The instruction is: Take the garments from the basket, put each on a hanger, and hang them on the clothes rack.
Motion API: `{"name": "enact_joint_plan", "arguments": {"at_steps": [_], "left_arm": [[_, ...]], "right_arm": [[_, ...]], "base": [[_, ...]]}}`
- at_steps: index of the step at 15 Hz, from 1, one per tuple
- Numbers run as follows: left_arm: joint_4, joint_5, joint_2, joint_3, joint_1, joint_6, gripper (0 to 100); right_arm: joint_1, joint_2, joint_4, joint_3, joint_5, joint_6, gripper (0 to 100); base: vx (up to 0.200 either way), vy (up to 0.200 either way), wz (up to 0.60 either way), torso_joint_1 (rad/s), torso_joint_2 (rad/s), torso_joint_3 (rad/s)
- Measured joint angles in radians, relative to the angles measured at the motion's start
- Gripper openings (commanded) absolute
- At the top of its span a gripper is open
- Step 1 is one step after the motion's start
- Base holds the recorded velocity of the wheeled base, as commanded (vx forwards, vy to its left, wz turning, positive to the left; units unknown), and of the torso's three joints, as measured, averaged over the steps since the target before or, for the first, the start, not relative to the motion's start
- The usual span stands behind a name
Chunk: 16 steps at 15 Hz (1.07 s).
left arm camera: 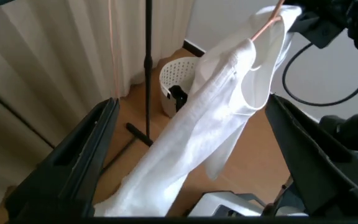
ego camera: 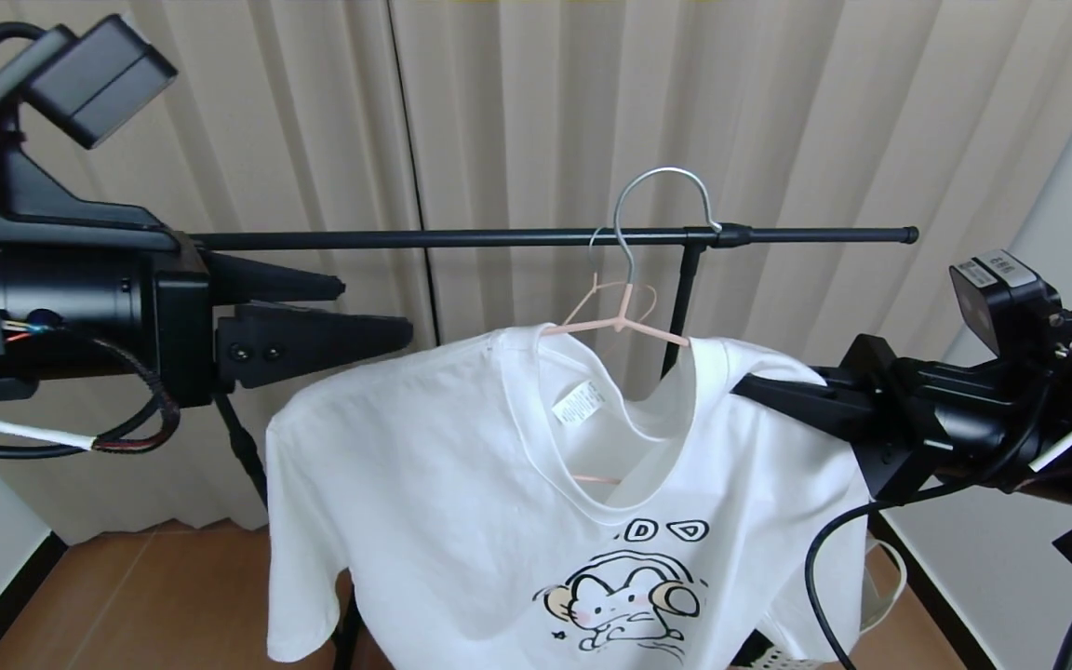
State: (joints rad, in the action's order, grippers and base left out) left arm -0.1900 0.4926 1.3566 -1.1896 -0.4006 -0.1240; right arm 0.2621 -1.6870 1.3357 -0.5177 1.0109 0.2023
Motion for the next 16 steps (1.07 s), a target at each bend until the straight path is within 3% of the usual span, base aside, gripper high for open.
{"name": "enact_joint_plan", "arguments": {"at_steps": [3,7,16], "left_arm": [[-0.023,0.0,0.069,-0.046,-0.076,-0.118,100],[-0.023,0.002,0.123,-0.056,-0.142,-0.174,100],[-0.019,0.005,0.198,-0.061,-0.191,-0.219,100]], "right_arm": [[0.001,0.001,0.0,0.008,0.006,-0.001,0],[0.008,0.005,0.0,0.015,0.006,-0.003,0],[0.027,0.01,0.0,0.028,0.006,-0.007,0]], "base": [[0.0,0.0,0.0,0.0,0.0,0.0],[0.0,0.0,0.0,0.0,0.0,0.0],[0.0,0.0,0.0,0.0,0.0,0.0]]}}
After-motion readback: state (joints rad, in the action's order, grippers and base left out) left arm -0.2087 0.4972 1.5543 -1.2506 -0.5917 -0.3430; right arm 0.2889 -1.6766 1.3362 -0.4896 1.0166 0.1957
